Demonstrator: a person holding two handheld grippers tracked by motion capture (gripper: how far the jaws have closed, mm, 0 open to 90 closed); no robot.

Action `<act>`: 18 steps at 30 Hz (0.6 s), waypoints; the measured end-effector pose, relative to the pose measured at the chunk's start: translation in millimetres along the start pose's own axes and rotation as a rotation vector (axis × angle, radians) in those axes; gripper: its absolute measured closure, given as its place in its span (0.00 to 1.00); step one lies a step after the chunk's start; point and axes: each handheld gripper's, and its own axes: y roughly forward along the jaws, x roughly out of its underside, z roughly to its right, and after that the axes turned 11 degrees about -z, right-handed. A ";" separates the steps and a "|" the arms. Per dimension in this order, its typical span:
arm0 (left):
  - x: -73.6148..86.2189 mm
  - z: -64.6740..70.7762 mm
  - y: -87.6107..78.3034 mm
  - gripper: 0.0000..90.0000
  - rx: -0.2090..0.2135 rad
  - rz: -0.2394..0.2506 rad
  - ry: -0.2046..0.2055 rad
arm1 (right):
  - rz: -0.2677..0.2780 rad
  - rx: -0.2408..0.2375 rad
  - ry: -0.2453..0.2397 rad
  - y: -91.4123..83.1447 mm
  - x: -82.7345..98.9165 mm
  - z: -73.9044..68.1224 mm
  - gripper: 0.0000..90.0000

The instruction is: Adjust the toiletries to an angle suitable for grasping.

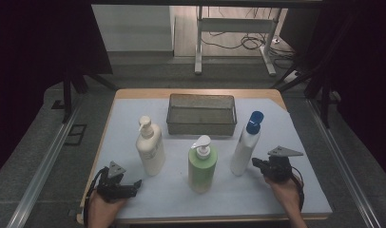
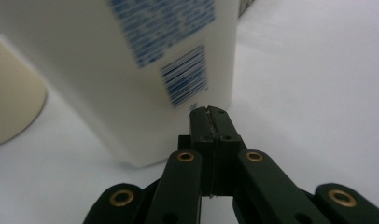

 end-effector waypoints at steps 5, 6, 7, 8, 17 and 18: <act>0.0 -0.1 -0.1 0.14 0.000 -0.001 0.000 | -0.006 0.001 0.006 7.0 -5.2 4.3 1.00; 0.0 0.0 0.0 0.14 0.000 0.000 0.000 | -0.005 0.001 0.008 9.0 -6.5 5.6 1.00; 0.0 -0.1 -0.1 0.14 0.000 -0.001 0.000 | -0.005 0.001 0.008 9.0 -6.5 5.6 1.00; 0.0 -0.1 0.0 0.14 0.000 0.000 0.000 | -0.003 -0.006 0.009 10.0 -7.2 6.4 1.00; 0.0 -0.1 -0.1 0.14 0.000 -0.001 0.000 | -0.007 -0.006 0.028 16.4 -12.4 12.2 1.00; 0.0 -0.1 0.0 0.14 0.000 0.000 0.000 | -0.006 -0.006 0.032 17.3 -12.8 12.8 1.00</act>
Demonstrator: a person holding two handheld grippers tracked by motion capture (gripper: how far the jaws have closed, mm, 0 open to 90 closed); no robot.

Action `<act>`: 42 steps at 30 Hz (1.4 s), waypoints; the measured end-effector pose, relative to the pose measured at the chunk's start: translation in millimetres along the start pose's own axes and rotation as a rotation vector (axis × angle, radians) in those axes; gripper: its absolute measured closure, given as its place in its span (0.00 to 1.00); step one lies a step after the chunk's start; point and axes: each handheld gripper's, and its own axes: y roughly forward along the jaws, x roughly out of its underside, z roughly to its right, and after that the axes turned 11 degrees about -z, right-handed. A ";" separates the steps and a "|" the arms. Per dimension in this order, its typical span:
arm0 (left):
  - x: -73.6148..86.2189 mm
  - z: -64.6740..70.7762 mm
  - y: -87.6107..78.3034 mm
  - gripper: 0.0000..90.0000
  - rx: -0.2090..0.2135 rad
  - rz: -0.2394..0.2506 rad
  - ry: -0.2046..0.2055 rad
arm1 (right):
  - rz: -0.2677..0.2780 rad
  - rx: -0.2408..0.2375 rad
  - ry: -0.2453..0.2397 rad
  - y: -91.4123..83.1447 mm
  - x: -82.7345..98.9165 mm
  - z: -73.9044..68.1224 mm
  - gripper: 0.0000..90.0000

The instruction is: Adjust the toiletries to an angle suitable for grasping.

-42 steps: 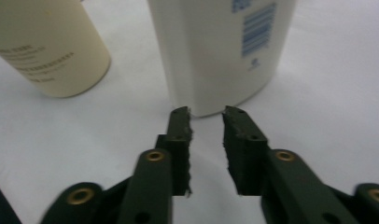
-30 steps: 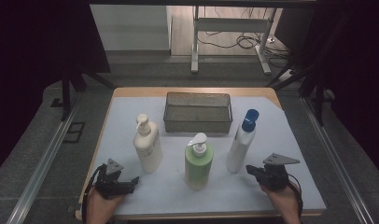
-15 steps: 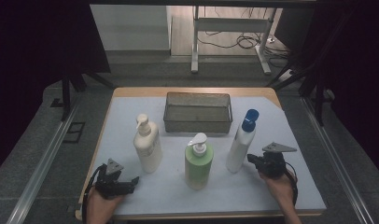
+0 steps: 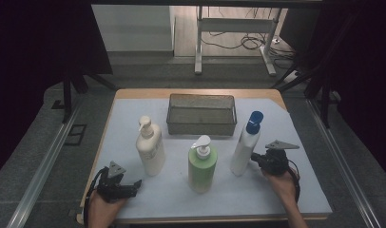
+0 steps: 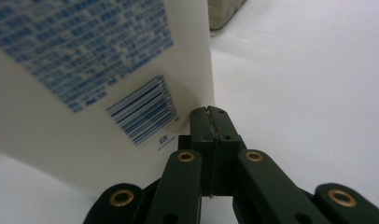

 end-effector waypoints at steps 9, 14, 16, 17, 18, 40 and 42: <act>0.0 0.0 0.0 0.14 0.000 0.000 0.000 | 0.000 -0.022 0.018 7.0 -3.4 5.1 1.00; 0.0 0.0 0.0 0.14 0.000 0.000 0.000 | -0.004 -0.031 0.017 13.4 -7.3 6.7 1.00; 0.0 0.0 0.0 0.14 0.000 0.000 0.000 | -0.004 -0.032 0.015 15.3 -9.4 6.2 1.00; 0.0 0.0 0.0 0.14 0.000 0.000 0.000 | -0.004 -0.030 0.012 16.4 -10.6 5.9 1.00; 0.0 0.0 0.0 0.14 -0.001 0.000 0.000 | -0.006 -0.030 0.009 17.6 -11.7 5.5 1.00; 0.0 0.1 0.0 0.14 0.000 0.000 0.000 | -0.015 -0.041 -0.011 32.3 -26.0 2.3 1.00; 0.0 0.1 0.1 0.14 -0.001 0.001 0.000 | -0.015 -0.042 -0.013 32.5 -24.7 2.9 1.00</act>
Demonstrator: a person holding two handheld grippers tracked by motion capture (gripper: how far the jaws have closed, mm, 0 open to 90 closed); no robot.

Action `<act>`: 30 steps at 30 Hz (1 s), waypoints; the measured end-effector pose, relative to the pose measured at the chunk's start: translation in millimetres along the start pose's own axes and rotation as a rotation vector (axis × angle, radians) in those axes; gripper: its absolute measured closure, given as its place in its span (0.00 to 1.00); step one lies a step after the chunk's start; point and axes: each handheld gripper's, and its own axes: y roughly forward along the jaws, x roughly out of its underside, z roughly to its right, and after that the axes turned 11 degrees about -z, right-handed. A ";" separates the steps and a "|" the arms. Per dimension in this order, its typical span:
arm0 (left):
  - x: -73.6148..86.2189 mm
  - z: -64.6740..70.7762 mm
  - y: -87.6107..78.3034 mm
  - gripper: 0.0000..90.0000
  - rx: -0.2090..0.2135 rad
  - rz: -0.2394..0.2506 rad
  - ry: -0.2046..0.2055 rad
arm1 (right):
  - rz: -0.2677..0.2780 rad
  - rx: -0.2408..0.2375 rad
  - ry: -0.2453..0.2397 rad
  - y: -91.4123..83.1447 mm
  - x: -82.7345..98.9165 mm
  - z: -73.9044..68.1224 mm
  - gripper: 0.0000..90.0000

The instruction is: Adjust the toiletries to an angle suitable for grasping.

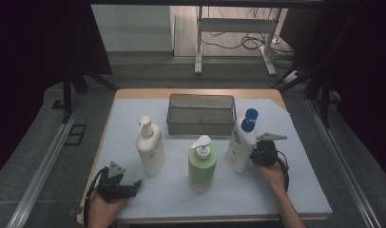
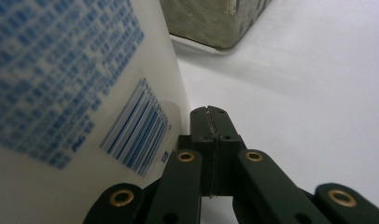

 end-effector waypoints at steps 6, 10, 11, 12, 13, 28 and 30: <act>0.0 0.0 0.1 0.14 0.000 0.001 -0.001 | 0.003 0.022 -0.009 -12.6 6.2 0.8 0.98; 0.0 0.1 0.1 0.14 0.000 0.001 -0.001 | 0.004 0.029 -0.008 -22.0 12.5 0.7 0.98; 0.0 0.0 0.0 0.14 0.000 0.000 0.000 | 0.005 0.028 -0.009 -25.0 15.3 0.2 0.98; 0.0 0.1 0.0 0.14 0.000 0.000 -0.001 | 0.006 0.028 -0.016 -28.8 18.9 -0.5 0.98; 0.0 0.1 0.0 0.14 -0.001 0.000 0.000 | 0.008 0.026 -0.017 -31.9 21.7 -1.6 0.98; 0.1 0.1 0.1 0.14 -0.001 0.001 0.000 | 0.021 -0.048 -0.096 -60.7 56.5 -39.3 0.99; 0.1 0.1 0.1 0.14 -0.001 0.001 0.000 | 0.020 -0.064 -0.120 -57.8 57.0 -49.8 0.99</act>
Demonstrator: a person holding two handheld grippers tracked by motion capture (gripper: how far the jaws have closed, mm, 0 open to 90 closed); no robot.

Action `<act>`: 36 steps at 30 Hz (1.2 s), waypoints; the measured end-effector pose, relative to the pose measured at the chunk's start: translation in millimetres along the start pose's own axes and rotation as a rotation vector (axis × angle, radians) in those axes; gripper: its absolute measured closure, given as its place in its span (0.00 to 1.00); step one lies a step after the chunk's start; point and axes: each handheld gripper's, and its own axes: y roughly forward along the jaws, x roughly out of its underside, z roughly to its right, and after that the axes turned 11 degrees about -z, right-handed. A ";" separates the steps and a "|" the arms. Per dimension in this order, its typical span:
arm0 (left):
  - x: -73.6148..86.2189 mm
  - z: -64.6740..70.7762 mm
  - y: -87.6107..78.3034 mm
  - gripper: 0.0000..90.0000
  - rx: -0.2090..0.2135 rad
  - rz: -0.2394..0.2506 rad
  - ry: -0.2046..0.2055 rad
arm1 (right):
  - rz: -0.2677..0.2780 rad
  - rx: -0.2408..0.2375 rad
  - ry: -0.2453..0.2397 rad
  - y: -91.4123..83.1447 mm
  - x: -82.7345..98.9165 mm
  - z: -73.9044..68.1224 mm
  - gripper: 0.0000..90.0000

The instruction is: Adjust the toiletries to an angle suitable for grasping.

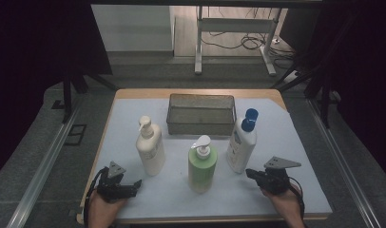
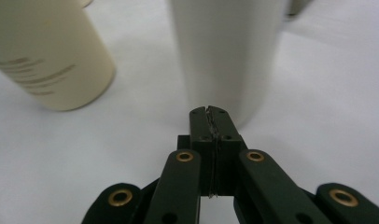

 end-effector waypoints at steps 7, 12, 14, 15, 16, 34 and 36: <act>0.0 0.0 0.0 0.14 0.000 0.000 0.000 | -0.013 -0.030 -0.037 12.7 -7.3 -17.4 0.99; 0.0 -0.1 0.0 0.14 0.000 0.000 0.000 | 0.002 0.002 -0.051 22.3 -13.9 -20.0 1.00; 0.0 0.0 0.0 0.14 0.000 0.000 0.000 | 0.009 0.005 -0.064 26.1 -15.3 -18.4 0.99; 0.0 0.0 0.0 0.14 0.000 0.000 0.000 | 0.009 0.005 -0.064 26.1 -15.3 -18.4 0.99; 0.0 -0.1 -0.1 0.14 0.001 -0.001 0.000 | 0.010 0.010 -0.067 27.2 -15.7 -18.1 1.00; 0.0 -0.1 0.0 0.14 0.001 0.000 0.000 | -0.001 0.022 -0.036 28.3 -14.4 -14.7 0.99; 0.0 -0.1 -0.1 0.14 0.001 -0.001 0.000 | 0.003 0.025 -0.039 28.9 -15.2 -15.8 0.99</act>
